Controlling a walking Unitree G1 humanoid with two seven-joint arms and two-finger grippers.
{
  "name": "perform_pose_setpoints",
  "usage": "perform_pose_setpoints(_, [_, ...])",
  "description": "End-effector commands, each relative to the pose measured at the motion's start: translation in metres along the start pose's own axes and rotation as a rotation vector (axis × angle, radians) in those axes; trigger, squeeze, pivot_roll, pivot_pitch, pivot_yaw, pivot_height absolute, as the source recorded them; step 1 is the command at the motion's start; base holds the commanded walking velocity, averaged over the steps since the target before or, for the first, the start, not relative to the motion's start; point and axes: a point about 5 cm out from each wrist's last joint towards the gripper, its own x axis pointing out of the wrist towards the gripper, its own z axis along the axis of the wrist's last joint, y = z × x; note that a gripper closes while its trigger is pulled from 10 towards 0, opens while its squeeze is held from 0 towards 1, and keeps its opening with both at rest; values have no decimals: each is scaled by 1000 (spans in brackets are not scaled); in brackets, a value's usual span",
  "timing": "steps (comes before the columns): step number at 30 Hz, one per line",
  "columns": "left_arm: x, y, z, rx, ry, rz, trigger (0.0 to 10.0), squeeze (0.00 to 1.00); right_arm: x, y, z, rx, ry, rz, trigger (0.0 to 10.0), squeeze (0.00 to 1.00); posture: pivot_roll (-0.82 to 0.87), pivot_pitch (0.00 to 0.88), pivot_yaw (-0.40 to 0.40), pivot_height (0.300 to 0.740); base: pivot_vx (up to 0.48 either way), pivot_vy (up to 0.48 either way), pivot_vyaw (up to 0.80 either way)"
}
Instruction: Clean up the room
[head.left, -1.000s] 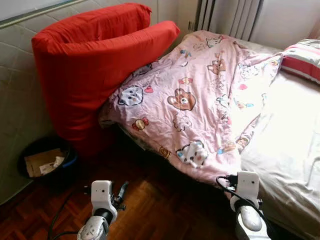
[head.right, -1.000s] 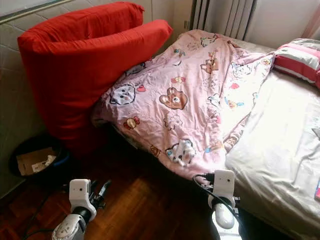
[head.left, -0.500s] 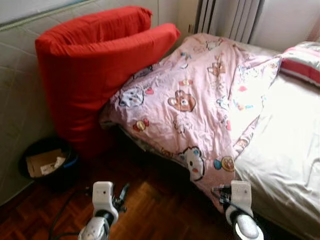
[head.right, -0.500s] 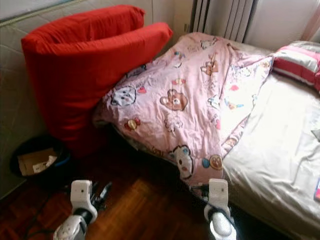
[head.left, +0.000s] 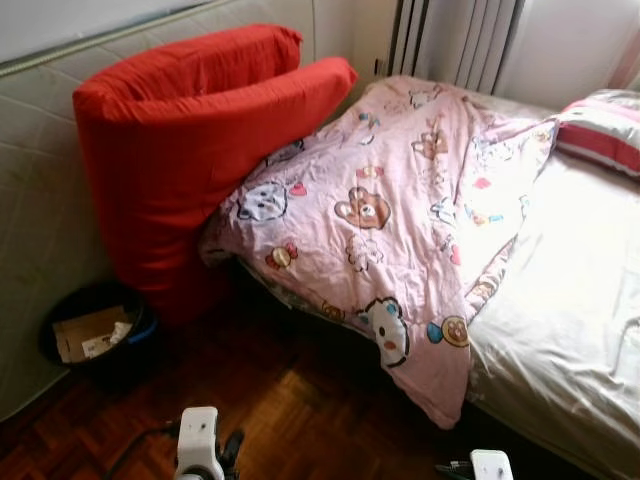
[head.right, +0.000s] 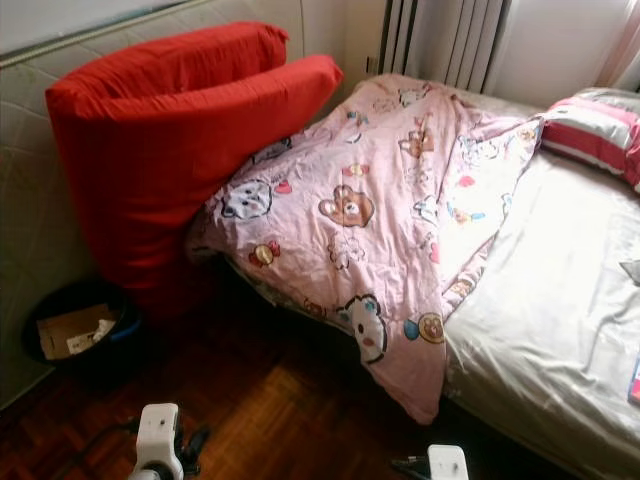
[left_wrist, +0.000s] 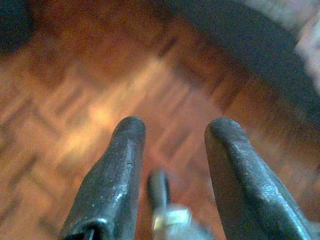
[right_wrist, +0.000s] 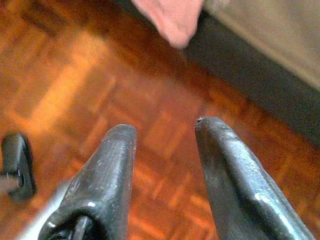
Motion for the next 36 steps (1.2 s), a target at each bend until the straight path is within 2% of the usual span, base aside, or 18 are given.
perform_pose_setpoints(1, [-8,7,-23,10,106,30,10000,0,-5,0,-21,26,74,3,10000,0,-16,141,23,740,0,0,0])
perform_pose_setpoints(6, [-17,15,-44,0,188,77,10000,0,-10,3,-38,54,109,6,10000,0,-30,136,30,740,0,0,0])
perform_pose_setpoints(13, [-18,17,-45,0,195,82,10000,0,-10,7,-41,41,126,16,10000,0,-23,141,29,740,0,0,0])
perform_pose_setpoints(19, [-19,20,-47,-14,201,98,10000,0,-7,19,-33,28,122,60,10000,0,-19,168,25,740,0,0,0])
perform_pose_setpoints(29, [-22,22,-53,-26,224,109,10000,0,-8,18,-34,34,128,63,10000,0,-16,181,22,740,0,0,0])
perform_pose_setpoints(36, [-21,16,-55,-24,240,112,10000,0,-7,17,-32,34,125,57,10000,0,-17,191,22,740,0,0,0])
